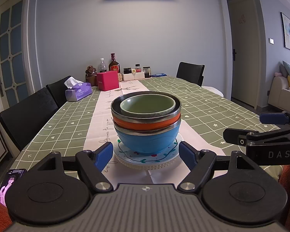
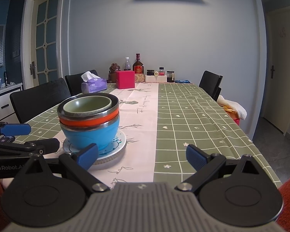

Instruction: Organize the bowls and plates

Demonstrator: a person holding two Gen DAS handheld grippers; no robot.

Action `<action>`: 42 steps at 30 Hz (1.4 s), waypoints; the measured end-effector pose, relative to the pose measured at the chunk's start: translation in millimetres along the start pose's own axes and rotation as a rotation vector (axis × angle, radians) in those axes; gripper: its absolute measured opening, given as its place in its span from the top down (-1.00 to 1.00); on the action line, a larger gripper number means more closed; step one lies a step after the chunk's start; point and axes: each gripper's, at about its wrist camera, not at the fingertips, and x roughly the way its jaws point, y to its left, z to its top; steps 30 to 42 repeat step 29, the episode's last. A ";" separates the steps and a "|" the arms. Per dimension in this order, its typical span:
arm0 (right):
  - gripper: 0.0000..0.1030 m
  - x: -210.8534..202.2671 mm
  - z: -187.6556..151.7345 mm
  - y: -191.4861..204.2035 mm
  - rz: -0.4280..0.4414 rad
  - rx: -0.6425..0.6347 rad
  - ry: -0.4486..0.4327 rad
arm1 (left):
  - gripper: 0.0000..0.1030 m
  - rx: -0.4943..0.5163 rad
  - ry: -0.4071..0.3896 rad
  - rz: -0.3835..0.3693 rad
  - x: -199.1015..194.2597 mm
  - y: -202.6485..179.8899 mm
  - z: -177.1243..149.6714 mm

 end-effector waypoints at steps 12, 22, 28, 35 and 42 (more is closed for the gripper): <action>-0.86 -0.3 0.0 0.1 0.000 -0.008 0.002 | -0.76 0.003 0.009 -0.002 1.1 -1.3 0.7; -0.86 0.6 -0.4 2.0 -0.001 -0.023 0.007 | -0.76 0.014 0.019 -0.005 2.7 -1.6 0.1; -0.86 1.2 -0.5 2.4 0.000 -0.024 0.010 | -0.76 0.011 0.017 0.003 2.2 -1.2 0.4; -0.86 1.2 -0.8 2.5 0.000 -0.025 0.010 | -0.76 0.009 0.017 0.003 2.2 -0.8 0.5; -0.86 1.2 -0.8 2.5 0.000 -0.025 0.010 | -0.76 0.009 0.017 0.003 2.2 -0.8 0.5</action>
